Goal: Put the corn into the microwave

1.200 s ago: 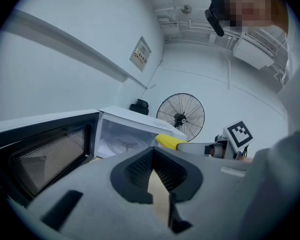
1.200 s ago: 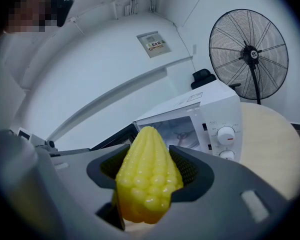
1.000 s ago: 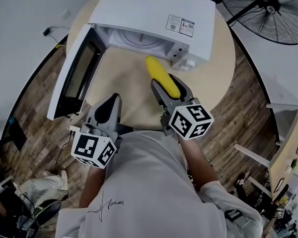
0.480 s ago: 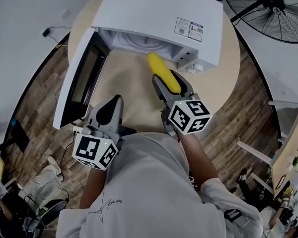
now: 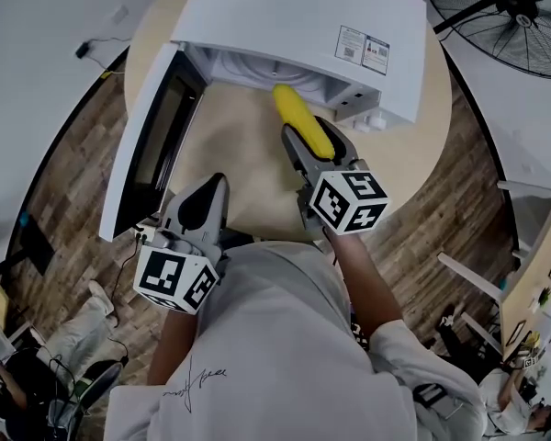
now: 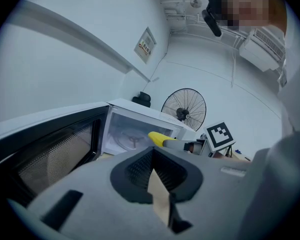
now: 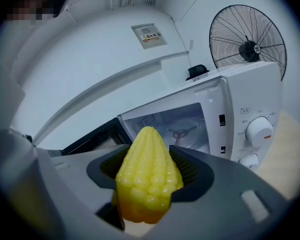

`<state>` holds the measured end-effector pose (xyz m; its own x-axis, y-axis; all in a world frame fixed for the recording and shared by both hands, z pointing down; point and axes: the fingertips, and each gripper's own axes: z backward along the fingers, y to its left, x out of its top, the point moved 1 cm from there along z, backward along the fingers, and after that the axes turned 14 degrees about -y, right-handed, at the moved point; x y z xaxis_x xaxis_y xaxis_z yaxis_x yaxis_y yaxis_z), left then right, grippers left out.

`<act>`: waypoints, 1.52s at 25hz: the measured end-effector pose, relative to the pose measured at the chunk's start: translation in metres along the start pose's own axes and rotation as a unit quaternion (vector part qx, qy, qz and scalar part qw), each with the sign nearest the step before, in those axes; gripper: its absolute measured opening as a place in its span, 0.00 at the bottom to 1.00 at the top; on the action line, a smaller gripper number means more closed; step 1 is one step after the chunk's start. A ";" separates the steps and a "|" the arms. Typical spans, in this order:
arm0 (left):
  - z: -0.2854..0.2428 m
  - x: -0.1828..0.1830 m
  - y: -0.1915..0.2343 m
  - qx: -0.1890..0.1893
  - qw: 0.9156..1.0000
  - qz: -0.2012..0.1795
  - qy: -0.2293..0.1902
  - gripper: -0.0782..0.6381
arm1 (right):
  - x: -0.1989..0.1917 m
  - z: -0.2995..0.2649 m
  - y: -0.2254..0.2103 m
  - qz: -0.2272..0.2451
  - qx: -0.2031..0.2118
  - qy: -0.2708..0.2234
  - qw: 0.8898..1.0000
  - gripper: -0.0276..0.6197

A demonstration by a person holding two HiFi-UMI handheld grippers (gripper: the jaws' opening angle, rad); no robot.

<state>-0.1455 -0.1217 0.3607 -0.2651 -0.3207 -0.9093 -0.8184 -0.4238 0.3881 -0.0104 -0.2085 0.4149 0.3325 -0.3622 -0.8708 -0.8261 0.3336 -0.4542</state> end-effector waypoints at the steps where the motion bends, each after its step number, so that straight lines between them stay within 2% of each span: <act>1: 0.000 0.000 0.001 0.001 1.000 0.001 0.001 0.09 | -0.001 -0.002 -0.001 0.000 -0.001 0.001 1.000 0.45; 28: -0.003 -0.014 0.008 0.001 1.000 0.018 0.023 0.09 | -0.023 -0.057 -0.037 0.031 -0.033 0.025 0.999 0.45; 38: 0.001 -0.012 0.013 -0.004 1.000 0.007 0.030 0.09 | -0.031 -0.082 -0.042 0.043 -0.037 0.035 0.998 0.45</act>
<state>-0.1532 -0.1224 0.3769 -0.2452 -0.3764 -0.8934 -0.8110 -0.4252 0.4018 -0.0228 -0.2828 0.4763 0.2277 -0.3960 -0.8896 -0.8823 0.3025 -0.3605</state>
